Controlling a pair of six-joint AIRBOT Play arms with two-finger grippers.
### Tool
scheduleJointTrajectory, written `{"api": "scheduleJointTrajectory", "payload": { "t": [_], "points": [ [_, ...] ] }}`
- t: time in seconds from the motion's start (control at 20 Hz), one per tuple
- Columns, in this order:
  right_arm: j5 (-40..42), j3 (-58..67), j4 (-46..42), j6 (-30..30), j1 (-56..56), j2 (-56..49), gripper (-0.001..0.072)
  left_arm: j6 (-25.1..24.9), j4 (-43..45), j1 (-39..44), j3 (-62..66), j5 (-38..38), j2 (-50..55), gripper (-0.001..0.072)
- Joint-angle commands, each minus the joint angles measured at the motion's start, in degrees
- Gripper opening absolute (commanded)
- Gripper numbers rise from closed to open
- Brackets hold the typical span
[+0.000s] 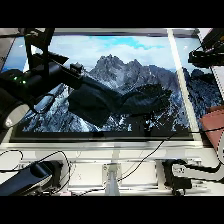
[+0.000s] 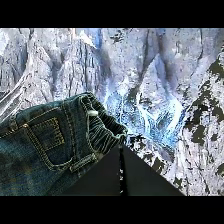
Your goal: Fold the clothes and pants, and hang the long-sleeved shirts on hangers.
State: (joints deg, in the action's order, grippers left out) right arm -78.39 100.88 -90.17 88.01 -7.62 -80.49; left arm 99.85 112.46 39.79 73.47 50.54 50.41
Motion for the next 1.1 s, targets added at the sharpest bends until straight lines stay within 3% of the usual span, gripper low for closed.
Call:
{"api": "scheduleJointTrajectory", "payload": {
  "t": [0.0,0.55,0.9,1.05],
  "points": [
    [0.0,0.1,0.0,0.0,0.0,0.0,0.0069,0.0,0.0,0.0,0.0,0.0,0.0,0.0501],
    [0.0,0.1,0.0,0.0,0.0,0.0,0.0069,0.0,2.3,-1.7,-0.3,-2.8,5.1,0.0501],
    [2.1,0.1,1.2,0.0,0.0,0.0,0.0069,2.0,2.3,-15.3,-2.0,-2.8,11.4,0.0501],
    [8.2,0.1,5.1,0.0,0.0,0.0,0.007,1.9,2.3,-19.5,-2.2,-2.8,11.4,0.05]
  ]
}}
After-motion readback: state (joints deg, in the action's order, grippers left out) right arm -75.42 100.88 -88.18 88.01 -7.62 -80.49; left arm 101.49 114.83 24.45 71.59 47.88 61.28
